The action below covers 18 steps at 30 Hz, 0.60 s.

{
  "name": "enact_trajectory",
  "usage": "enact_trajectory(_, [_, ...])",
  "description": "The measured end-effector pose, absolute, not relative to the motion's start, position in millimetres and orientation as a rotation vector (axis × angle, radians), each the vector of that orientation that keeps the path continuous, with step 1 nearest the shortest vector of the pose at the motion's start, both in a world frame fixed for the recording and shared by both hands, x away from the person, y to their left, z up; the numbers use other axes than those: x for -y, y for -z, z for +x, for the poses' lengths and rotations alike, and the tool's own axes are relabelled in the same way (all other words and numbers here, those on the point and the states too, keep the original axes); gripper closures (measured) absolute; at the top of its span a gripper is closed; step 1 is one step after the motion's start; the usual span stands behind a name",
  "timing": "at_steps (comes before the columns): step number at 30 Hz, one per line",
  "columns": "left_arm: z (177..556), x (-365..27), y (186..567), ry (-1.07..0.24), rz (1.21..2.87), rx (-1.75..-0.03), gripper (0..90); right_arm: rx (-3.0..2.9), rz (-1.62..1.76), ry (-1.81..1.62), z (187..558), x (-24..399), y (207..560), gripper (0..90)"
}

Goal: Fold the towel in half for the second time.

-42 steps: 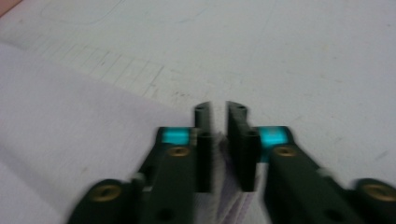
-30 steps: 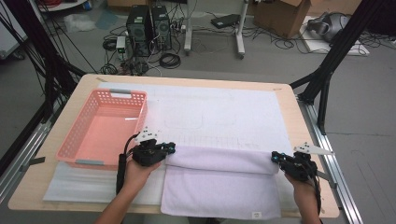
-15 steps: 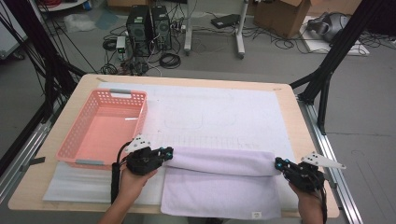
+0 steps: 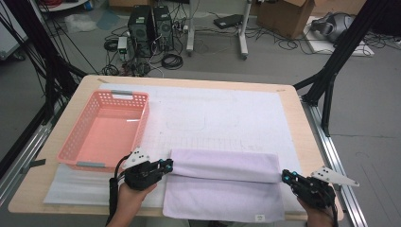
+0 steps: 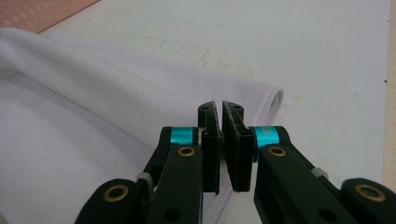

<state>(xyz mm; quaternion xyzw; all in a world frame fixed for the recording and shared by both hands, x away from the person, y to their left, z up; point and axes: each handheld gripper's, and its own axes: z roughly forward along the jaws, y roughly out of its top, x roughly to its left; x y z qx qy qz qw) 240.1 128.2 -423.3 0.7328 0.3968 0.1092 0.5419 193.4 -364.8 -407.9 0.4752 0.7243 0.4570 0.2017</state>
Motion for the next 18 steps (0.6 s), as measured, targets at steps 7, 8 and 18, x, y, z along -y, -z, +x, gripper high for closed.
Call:
enact_trajectory(7, [222,-131,424,-0.263,1.745,-0.939,83.5,-2.047,1.308,-1.268,174,365,408,85.7])
enact_trajectory(8, [219,-131,424,-0.264,1.746,-0.938,83.5,-2.052,1.307,-1.262,172,366,408,85.7])
enact_trajectory(18, [189,-138,426,-0.230,1.772,-0.912,83.6,-2.081,1.284,-1.261,141,365,406,85.8])
